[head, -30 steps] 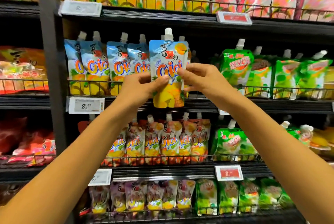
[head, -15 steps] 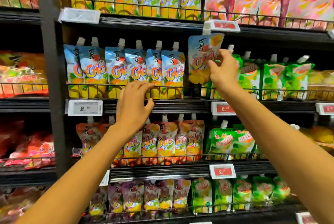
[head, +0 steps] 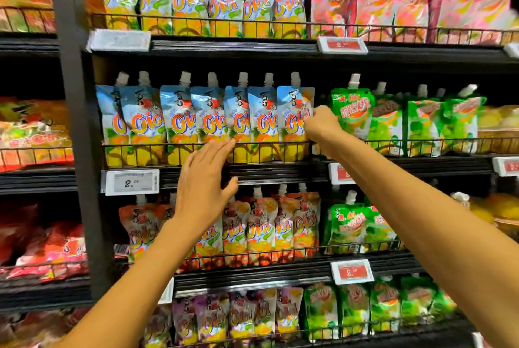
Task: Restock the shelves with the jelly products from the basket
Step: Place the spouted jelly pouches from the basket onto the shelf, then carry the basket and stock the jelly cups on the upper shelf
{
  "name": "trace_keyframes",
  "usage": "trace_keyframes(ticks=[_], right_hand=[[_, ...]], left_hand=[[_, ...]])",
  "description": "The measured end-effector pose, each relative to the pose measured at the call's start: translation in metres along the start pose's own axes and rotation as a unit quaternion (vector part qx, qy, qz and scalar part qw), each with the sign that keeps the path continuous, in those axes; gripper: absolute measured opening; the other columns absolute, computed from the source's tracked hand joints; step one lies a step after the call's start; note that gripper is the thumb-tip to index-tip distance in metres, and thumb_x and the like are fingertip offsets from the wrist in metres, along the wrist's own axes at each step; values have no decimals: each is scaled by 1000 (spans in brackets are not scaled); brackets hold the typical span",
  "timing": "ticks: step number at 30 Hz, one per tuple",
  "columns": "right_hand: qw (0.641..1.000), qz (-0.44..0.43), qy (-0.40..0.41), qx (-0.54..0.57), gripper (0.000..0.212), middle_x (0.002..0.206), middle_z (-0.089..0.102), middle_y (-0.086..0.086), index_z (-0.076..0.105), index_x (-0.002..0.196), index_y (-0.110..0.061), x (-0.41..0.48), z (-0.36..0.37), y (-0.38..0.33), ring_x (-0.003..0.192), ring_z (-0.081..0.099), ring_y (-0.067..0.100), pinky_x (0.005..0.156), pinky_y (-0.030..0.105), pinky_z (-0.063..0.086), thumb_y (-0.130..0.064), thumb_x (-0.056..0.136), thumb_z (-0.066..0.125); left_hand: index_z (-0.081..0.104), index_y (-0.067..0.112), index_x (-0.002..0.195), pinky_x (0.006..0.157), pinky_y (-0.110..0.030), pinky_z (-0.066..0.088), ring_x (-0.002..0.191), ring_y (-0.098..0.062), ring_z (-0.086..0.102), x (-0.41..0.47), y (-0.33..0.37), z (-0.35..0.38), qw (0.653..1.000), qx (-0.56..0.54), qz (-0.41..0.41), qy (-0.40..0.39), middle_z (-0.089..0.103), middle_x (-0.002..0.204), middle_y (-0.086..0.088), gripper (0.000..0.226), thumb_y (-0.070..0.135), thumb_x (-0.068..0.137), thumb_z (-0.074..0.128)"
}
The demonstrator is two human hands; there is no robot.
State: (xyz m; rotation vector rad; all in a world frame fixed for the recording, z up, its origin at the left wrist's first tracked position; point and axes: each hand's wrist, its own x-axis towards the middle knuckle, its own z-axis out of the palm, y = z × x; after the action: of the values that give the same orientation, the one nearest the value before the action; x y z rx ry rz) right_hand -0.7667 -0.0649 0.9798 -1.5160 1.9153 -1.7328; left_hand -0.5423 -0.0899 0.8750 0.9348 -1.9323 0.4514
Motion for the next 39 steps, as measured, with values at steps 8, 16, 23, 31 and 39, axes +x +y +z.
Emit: trace_keyframes(ticks=[8, 16, 23, 31, 39], right_hand=[[996, -31, -6, -87, 40, 61, 27, 2, 23, 63, -15, -18, -7, 0, 53, 20, 14, 44, 25, 15, 12, 86, 39], [984, -165, 49, -40, 40, 105, 57, 0, 50, 127, -6, -72, -15, 24, 92, 53, 15, 71, 10, 47, 7, 90, 42], [989, -121, 24, 77, 27, 103, 69, 1, 65, 109, -10, -166, -5, 138, 100, 65, 10, 90, 29, 53, 1, 88, 51], [963, 220, -144, 67, 22, 91, 71, 0, 70, 85, -19, -363, 42, 355, 83, 67, 14, 73, 27, 54, -6, 97, 56], [857, 489, -162, 25, 18, 91, 71, 18, 68, 77, -17, -499, 81, 540, 90, 66, 38, 87, 55, 54, -5, 86, 59]], left_hand=[[40, 20, 147, 118, -38, 17, 147, -16, 23, -6, 2, 4, 1000, -9, -2, -3, 34, 156, 5, 60, 27, 92, 62], [49, 15, 139, 118, -43, 24, 144, -19, 31, -27, 13, 4, 992, -111, -10, 60, 49, 146, 1, 48, 18, 92, 61], [62, 13, 121, 107, -37, 34, 123, -19, 50, -128, 40, 41, 984, -175, 16, 33, 63, 123, -1, 33, 11, 88, 59], [63, 15, 112, 87, -31, 44, 100, -15, 52, -365, 62, 130, 910, -290, -202, -217, 49, 105, 16, 23, 17, 95, 47], [66, 18, 106, 84, 6, 31, 94, 9, 46, -599, 74, 193, 796, -246, -431, -347, 60, 103, 2, 35, -9, 86, 58]])
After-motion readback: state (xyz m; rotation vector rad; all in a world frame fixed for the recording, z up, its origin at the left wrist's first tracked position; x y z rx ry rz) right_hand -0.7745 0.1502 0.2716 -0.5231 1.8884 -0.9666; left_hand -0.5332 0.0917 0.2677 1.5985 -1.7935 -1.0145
